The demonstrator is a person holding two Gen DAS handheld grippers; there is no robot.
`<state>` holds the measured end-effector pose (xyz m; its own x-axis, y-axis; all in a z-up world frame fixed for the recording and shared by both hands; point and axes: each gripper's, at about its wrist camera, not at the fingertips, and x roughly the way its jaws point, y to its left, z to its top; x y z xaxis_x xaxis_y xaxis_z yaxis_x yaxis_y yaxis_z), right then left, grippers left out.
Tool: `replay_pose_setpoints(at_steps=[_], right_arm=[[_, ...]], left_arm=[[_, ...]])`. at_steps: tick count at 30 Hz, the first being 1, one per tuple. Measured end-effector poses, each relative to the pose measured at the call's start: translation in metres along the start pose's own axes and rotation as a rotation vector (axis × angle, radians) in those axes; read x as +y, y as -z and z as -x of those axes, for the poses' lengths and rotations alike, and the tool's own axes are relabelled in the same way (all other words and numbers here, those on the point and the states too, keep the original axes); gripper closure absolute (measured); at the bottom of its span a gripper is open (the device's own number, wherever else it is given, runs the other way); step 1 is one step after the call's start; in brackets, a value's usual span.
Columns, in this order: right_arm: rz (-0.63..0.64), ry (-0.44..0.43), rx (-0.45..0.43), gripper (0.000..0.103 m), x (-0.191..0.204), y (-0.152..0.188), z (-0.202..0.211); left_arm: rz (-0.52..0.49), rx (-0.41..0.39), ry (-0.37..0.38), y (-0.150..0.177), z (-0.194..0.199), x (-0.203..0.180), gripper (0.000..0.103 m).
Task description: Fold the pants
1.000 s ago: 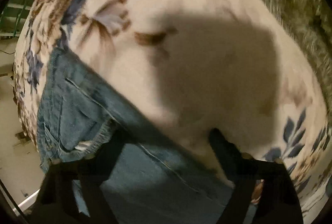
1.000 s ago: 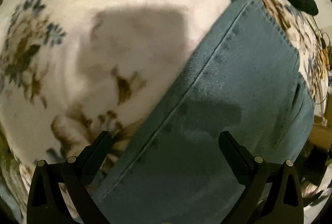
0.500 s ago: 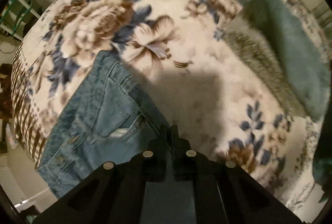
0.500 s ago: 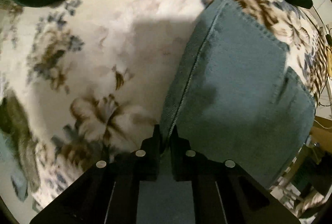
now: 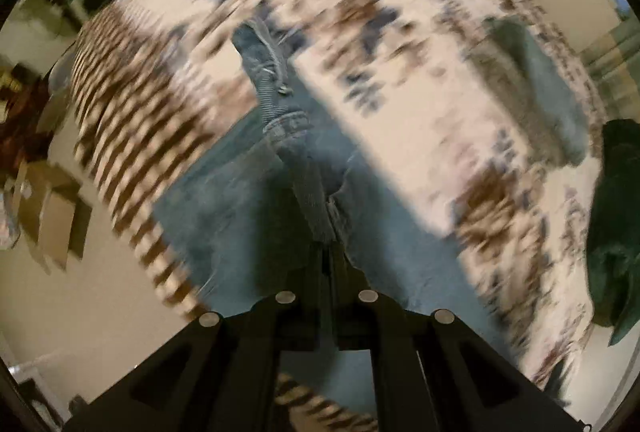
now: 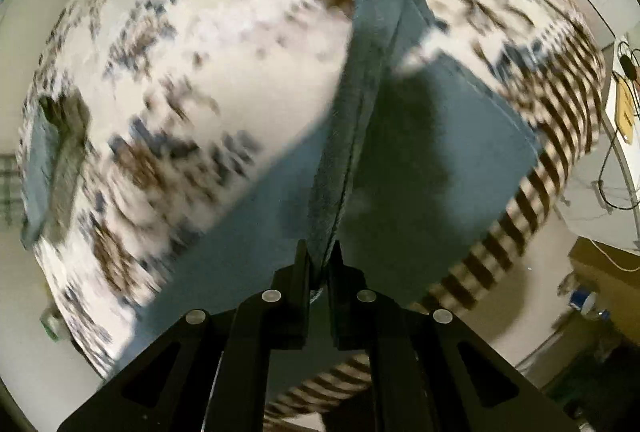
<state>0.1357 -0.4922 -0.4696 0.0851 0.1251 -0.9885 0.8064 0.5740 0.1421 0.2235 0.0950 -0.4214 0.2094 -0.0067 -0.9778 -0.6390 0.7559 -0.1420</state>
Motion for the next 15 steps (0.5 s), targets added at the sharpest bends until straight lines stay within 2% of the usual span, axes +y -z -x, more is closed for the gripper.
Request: replay_pose_setpoints(at_steps=[6,9,11,13,15], right_arm=[[0.031,0.08,0.044,0.095,-0.046,0.03,-0.049],[0.037,0.089,0.087,0.094,-0.064,0.036,-0.07],[0.028,0.061,0.113,0.087,-0.076,0.036,-0.075],[0.018,0.034,0.137,0.071,-0.092,0.035,-0.069],[-0.015,-0.035,0.11,0.066,-0.112,0.033,-0.053]], left_arm=[[0.09,0.096,-0.074,0.047,-0.08,0.058,0.101],[0.095,0.093,-0.097,0.052,-0.095,0.068,0.102],[0.07,0.09,-0.091,0.05,-0.093,0.066,0.101],[0.055,0.081,-0.091,0.049,-0.084,0.063,0.101],[0.028,0.041,-0.072,0.048,-0.065,0.057,0.1]])
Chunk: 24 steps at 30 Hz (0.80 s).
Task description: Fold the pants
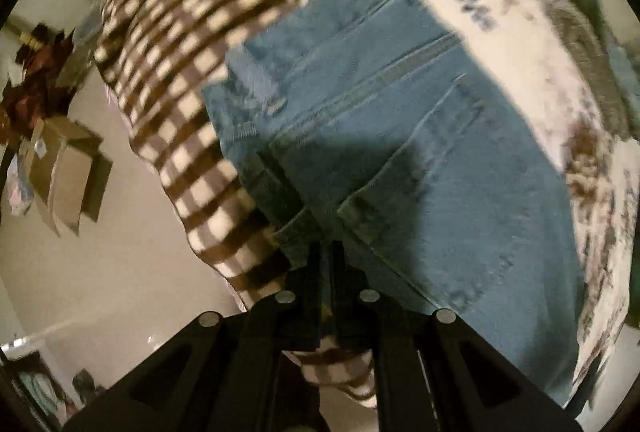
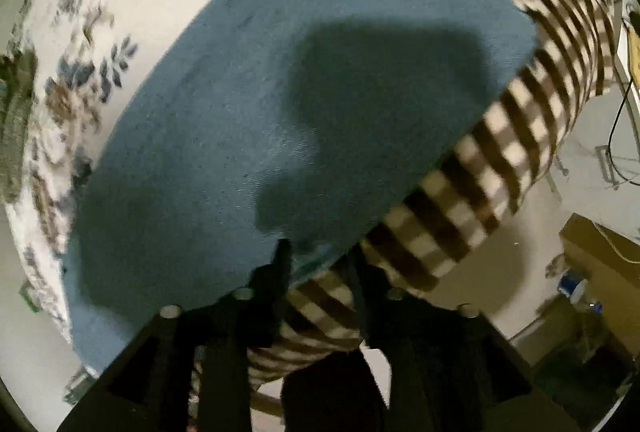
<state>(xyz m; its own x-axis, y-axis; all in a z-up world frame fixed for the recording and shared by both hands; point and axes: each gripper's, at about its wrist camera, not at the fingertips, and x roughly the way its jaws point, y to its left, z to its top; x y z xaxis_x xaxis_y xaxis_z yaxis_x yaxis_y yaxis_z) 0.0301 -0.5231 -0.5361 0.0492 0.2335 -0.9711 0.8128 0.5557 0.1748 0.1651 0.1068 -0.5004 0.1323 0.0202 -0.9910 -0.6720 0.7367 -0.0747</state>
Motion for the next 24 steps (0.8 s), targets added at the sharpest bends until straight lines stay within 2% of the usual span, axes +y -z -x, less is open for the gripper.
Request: replay_pose_setpoints(at_steps=[1,3,4,6,7,8,12,13,14,15,18,20,21,23,24], right_arm=[[-0.028,-0.024,-0.03,0.058,-0.016,-0.001,0.013],[-0.08,-0.086,-0.079,0.053,-0.044,-0.003,0.031],[-0.116,-0.116,-0.107,0.051,-0.06,-0.008,0.039],[-0.167,-0.136,-0.139,0.05,-0.081,-0.022,0.047],[-0.21,-0.138,-0.163,0.05,-0.095,-0.03,0.049],[-0.253,-0.145,-0.182,0.05,-0.106,-0.038,0.049],[-0.39,-0.18,-0.191,0.05,-0.129,-0.065,0.03],[-0.394,-0.193,-0.207,0.061,-0.13,-0.071,0.028],[-0.373,-0.152,-0.218,0.076,-0.128,-0.074,0.027],[-0.344,-0.116,-0.236,0.096,-0.125,-0.075,0.03],[-0.252,0.01,-0.303,0.097,-0.108,-0.073,0.041],[-0.233,0.073,-0.28,0.097,-0.104,-0.074,0.032],[-0.207,0.104,-0.259,0.096,-0.089,-0.073,0.026],[-0.151,0.155,-0.215,0.087,-0.079,-0.069,0.023],[-0.132,0.148,-0.191,0.078,-0.074,-0.066,0.023]], left_arm=[[-0.006,-0.018,0.003,0.0,0.008,-0.002,0.1],[-0.012,-0.041,0.016,-0.002,0.022,-0.003,0.095],[-0.013,-0.049,0.022,-0.004,0.026,-0.005,0.088],[-0.013,-0.064,0.019,-0.006,0.025,-0.006,0.063],[-0.013,-0.062,0.013,-0.007,0.022,-0.007,0.041],[-0.006,-0.054,0.016,-0.008,0.019,-0.008,0.035],[0.022,-0.053,0.003,-0.009,0.004,-0.007,0.035],[0.024,-0.057,-0.008,-0.008,0.001,-0.009,0.035],[0.033,-0.059,-0.011,-0.01,-0.002,-0.01,0.035],[0.039,-0.057,-0.012,-0.01,-0.004,-0.01,0.035],[0.054,-0.058,-0.031,-0.012,-0.009,-0.009,0.035],[0.067,-0.06,-0.054,-0.014,-0.012,-0.006,0.035],[0.072,-0.057,-0.062,-0.015,-0.014,-0.003,0.035],[0.085,-0.029,-0.085,-0.018,-0.023,0.004,0.035],[0.093,-0.019,-0.081,-0.019,-0.027,0.007,0.035]])
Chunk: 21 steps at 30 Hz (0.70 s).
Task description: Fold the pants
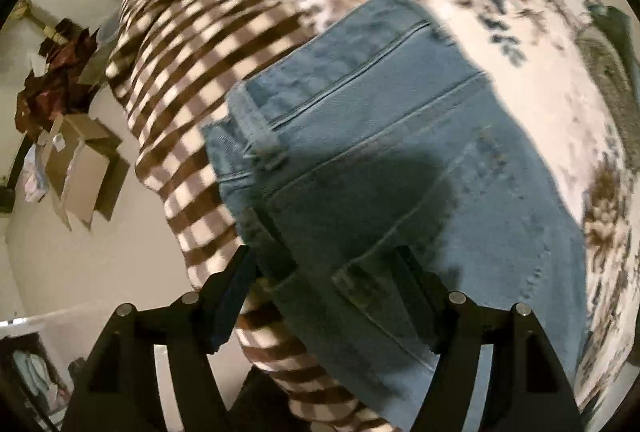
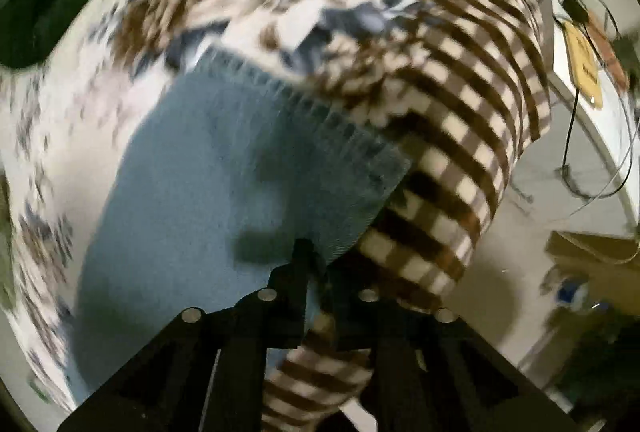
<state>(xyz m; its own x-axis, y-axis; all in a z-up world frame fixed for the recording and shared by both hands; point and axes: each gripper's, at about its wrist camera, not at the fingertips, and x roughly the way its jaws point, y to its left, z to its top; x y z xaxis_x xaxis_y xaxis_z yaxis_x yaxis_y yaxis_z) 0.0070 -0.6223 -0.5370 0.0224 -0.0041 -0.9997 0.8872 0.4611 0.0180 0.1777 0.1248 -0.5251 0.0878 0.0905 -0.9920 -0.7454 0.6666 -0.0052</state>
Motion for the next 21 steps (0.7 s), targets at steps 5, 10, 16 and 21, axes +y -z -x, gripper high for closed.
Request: replay_pose_setpoints(at_steps=[5,10,16,21], right_arm=[[0.078,-0.192,0.131,0.068,0.037,0.057,0.015],[0.074,-0.306,0.364,0.068,0.069,0.12,-0.023],[0.052,-0.255,0.397,0.074,0.075,0.149,-0.054],[0.073,-0.273,0.438,0.074,0.075,0.155,-0.047]], left_arm=[[0.024,-0.027,0.041,-0.002,-0.003,0.01,0.057],[0.051,-0.058,0.022,-0.002,0.004,0.023,0.088],[0.05,-0.124,-0.013,-0.006,0.024,0.049,0.103],[0.112,-0.04,0.145,-0.015,0.022,0.069,0.101]])
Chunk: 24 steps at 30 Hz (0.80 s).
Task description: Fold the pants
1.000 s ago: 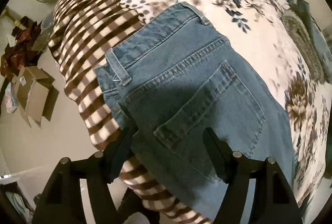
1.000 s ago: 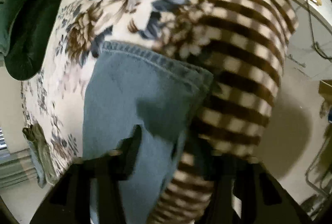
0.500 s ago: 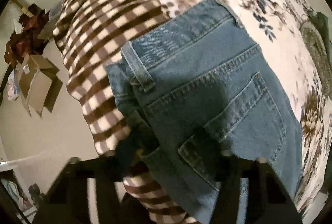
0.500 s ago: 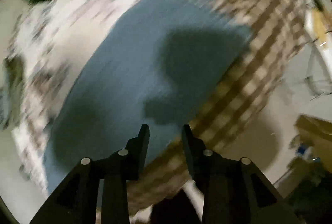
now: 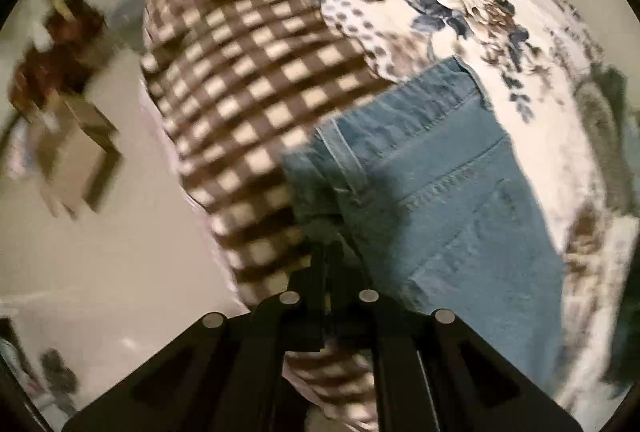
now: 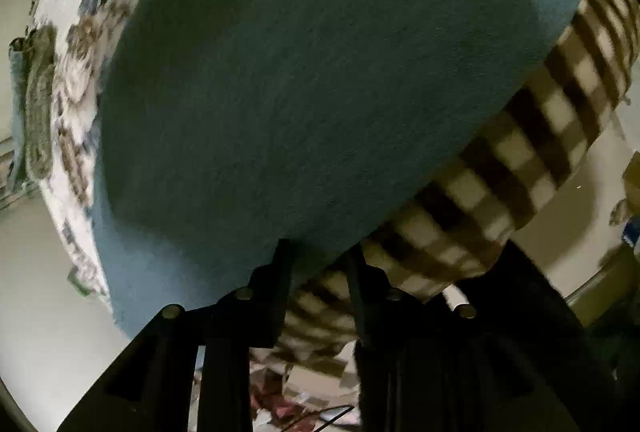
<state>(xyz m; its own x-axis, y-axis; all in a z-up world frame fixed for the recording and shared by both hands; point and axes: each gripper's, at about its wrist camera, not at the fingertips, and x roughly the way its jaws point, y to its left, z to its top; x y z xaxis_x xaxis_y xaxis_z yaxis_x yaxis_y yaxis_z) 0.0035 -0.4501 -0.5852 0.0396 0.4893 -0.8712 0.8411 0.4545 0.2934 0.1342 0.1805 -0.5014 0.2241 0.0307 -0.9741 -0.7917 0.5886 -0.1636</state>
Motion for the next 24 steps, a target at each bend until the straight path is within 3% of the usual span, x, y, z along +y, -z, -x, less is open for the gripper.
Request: replay_pose_setpoints(at_steps=[4,7,9,11,13,18,24], right_arm=[[0.026,-0.034,0.042,0.071,0.007,0.011,-0.004],[0.043,-0.055,0.049,0.071,0.019,0.017,-0.012],[0.057,-0.061,0.053,0.07,0.02,0.019,-0.012],[0.061,-0.06,0.057,0.07,0.02,0.022,-0.016],[0.055,-0.056,0.065,0.07,0.021,0.028,-0.022],[0.071,-0.052,0.076,0.07,0.042,0.032,-0.038],[0.074,-0.057,0.074,0.07,0.051,0.031,-0.045]], left_arm=[[0.046,0.009,0.122,-0.006,-0.004,-0.003,0.095],[0.086,0.018,0.147,-0.009,-0.013,-0.007,0.091],[0.084,0.026,0.15,-0.013,-0.022,-0.014,0.083],[0.057,0.033,0.127,-0.016,-0.035,-0.021,0.065],[0.043,0.04,0.114,-0.019,-0.043,-0.021,0.06],[0.043,0.073,0.087,-0.021,-0.041,-0.021,0.06],[0.109,0.093,0.136,-0.003,-0.04,0.008,0.059]])
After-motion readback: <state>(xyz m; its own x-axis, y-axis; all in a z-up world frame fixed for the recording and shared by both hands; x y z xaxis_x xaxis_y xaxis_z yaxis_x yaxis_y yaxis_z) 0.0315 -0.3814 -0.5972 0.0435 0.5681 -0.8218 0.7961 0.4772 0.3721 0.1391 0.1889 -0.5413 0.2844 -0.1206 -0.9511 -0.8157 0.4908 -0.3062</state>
